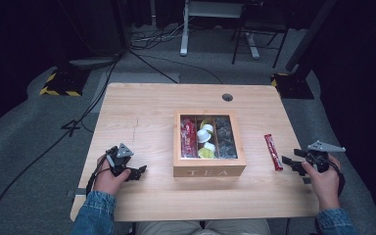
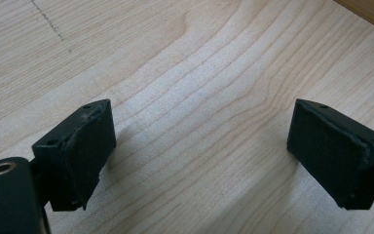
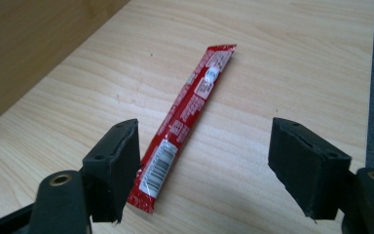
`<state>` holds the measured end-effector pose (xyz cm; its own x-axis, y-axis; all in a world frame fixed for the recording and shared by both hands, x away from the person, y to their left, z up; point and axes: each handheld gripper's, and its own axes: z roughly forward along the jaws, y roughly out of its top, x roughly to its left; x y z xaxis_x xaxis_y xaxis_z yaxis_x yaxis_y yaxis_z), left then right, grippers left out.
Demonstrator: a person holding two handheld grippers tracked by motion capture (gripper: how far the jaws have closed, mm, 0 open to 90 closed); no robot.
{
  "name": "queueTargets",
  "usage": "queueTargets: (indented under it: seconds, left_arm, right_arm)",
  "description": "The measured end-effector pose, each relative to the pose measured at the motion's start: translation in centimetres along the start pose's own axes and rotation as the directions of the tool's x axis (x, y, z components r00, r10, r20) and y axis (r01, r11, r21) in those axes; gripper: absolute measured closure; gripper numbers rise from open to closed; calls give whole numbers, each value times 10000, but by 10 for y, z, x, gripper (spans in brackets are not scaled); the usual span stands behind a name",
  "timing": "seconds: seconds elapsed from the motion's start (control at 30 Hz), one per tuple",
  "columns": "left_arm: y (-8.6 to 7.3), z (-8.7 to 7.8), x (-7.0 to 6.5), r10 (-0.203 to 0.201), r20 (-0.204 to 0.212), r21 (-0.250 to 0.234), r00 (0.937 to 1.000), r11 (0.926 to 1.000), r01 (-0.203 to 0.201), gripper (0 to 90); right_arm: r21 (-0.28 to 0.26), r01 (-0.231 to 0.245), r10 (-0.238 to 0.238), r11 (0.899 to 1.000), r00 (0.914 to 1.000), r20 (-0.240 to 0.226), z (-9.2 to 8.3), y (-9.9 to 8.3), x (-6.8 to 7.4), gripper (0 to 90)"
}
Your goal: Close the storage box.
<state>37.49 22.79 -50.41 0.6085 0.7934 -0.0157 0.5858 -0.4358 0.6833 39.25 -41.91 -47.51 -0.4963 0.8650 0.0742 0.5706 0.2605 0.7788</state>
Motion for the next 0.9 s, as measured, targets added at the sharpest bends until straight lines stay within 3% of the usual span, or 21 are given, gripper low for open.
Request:
queueTargets:
  seconds: [0.4,0.57,0.7,0.9]
  left_arm:
    - [0,0,0,38,-1,11,10000,10000,-38,107]
    - [0,0,0,34,31,27,10000,10000,-34,102]
    - [0,0,0,32,29,34,10000,10000,-32,101]
    - [1,1,0,-16,33,58,10000,10000,16,95]
  right_arm:
    - [503,168,-143,9986,9987,-481,1,-29,3,254]
    - [393,520,-496,9979,9970,-602,2,-34,6,222]
    - [664,1307,-1277,9892,9907,-472,4,-34,12,165]
    - [714,1355,-1329,9882,9903,-401,6,-33,13,147]
